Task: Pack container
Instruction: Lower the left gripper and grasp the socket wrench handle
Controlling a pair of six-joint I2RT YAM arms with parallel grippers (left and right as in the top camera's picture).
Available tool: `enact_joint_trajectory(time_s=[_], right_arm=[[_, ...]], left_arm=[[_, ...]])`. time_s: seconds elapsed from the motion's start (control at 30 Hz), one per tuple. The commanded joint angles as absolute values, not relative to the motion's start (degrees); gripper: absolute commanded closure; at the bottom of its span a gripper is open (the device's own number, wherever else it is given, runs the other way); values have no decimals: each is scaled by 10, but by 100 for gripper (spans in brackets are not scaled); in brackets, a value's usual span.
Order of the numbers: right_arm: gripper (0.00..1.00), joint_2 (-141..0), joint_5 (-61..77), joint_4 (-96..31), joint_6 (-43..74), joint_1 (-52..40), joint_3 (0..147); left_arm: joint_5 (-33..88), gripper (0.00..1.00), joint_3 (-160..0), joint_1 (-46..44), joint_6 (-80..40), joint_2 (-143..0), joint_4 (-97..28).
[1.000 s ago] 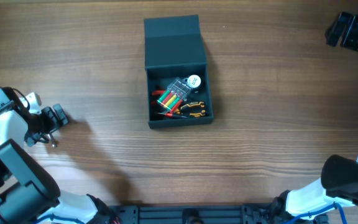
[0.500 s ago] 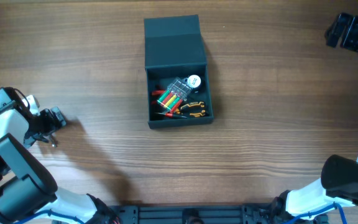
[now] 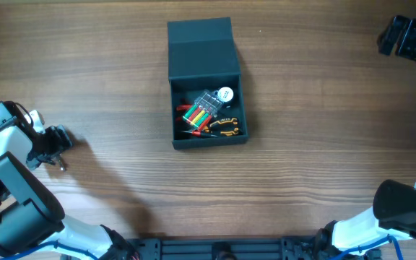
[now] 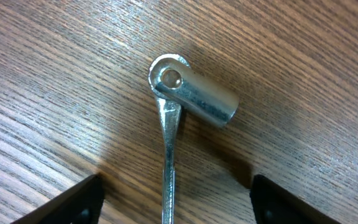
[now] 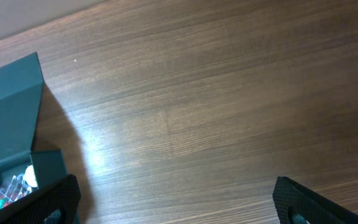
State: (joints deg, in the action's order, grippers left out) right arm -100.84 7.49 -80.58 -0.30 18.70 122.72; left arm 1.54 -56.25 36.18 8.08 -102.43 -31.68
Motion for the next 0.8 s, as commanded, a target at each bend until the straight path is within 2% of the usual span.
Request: enact_joint_trajectory(time_s=[0.0, 0.13, 0.37, 0.47, 0.77], right_arm=[[0, -988, 78, -806, -9, 186, 1223], [0, -988, 78, -806, -9, 186, 1223], [0, -988, 78, -809, -11, 186, 1223], [0, -988, 77, -812, -11, 186, 1223], [0, -988, 77, -813, -13, 186, 1223]], left_arm=[[51, 29, -556, 363, 81, -1048, -328], [58, 42, -556, 363, 81, -1048, -333], [66, 51, -556, 362, 81, -1048, -337], [66, 65, -556, 362, 81, -1048, -334], [66, 69, -556, 362, 70, -1048, -331]])
